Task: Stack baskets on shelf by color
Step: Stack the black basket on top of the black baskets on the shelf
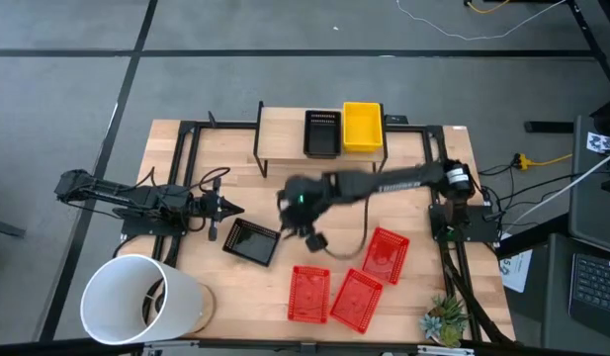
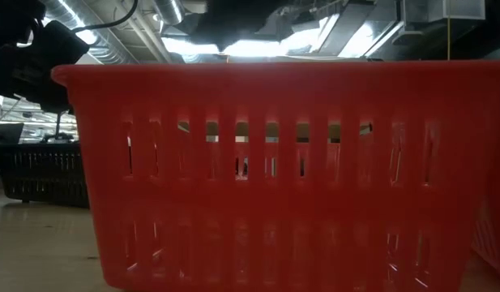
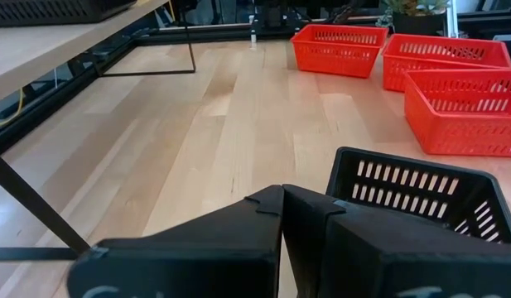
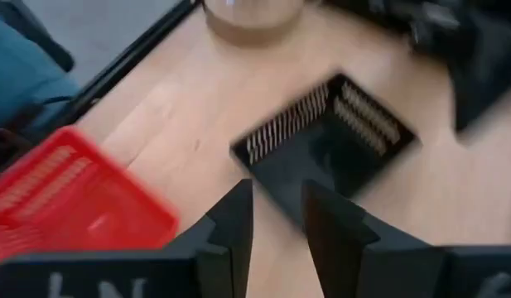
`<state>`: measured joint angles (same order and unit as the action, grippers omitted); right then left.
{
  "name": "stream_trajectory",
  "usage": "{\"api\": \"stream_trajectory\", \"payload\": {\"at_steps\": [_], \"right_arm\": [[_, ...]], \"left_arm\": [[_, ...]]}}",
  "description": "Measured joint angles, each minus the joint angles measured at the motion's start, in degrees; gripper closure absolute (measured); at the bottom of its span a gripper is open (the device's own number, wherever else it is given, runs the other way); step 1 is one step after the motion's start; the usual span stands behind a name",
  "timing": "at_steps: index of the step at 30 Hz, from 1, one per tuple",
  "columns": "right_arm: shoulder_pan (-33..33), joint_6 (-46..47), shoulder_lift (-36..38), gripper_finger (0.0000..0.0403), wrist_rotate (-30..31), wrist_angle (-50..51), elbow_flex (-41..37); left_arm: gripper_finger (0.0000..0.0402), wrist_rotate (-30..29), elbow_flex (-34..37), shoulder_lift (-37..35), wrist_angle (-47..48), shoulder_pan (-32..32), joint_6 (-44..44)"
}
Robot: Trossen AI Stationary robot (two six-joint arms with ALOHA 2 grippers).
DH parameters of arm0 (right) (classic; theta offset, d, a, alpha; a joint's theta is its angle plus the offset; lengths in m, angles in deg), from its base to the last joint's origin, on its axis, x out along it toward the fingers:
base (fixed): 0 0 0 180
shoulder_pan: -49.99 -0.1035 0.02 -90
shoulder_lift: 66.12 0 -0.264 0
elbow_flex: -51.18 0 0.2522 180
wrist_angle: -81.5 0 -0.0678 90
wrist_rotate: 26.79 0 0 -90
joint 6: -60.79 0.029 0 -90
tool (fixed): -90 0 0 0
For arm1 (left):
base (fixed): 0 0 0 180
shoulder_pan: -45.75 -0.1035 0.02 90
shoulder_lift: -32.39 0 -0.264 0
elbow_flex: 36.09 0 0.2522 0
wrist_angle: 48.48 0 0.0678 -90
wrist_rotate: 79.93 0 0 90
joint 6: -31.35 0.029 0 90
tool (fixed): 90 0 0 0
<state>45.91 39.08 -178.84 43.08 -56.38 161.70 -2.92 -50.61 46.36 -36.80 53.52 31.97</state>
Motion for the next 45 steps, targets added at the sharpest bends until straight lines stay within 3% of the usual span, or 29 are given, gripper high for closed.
{"api": "stream_trajectory", "payload": {"at_steps": [3,6,11,17,21,27,45], "right_arm": [[-2.68,-1.19,-0.13,0.0304,4.33,-15.42,-7.88],[-3.57,-1.33,-0.8,0.031,7.08,-21.31,-10.27],[-3.52,-1.13,-5.8,0.0314,7.61,-17.28,-5.5],[-3.54,-4.17,-14.15,0.0314,7.62,-1.33,5.5],[-3.54,-4.6,-16.91,0.0315,7.71,2.07,9.34],[-3.57,-8.61,-18.68,0.0315,11.07,2.19,9.8],[-3.74,-9.92,-19.76,0.0315,11.39,2.82,9.67]], "left_arm": [[0.0401,0.0,0.02,0.0,-0.04,0.01,-0.02],[0.0401,0.0,0.04,0.0,-0.11,0.01,-0.01],[0.0401,0.0,0.04,-0.02,-0.22,0.0,-0.13],[0.0401,0.0,0.07,0.0,-0.28,0.02,-0.12],[0.0401,0.0,0.07,-0.02,-0.28,0.02,-0.06],[0.0401,0.0,0.07,-0.02,-0.19,0.02,-0.04],[0.0401,0.0,0.07,-0.01,-0.13,0.02,0.01]]}}
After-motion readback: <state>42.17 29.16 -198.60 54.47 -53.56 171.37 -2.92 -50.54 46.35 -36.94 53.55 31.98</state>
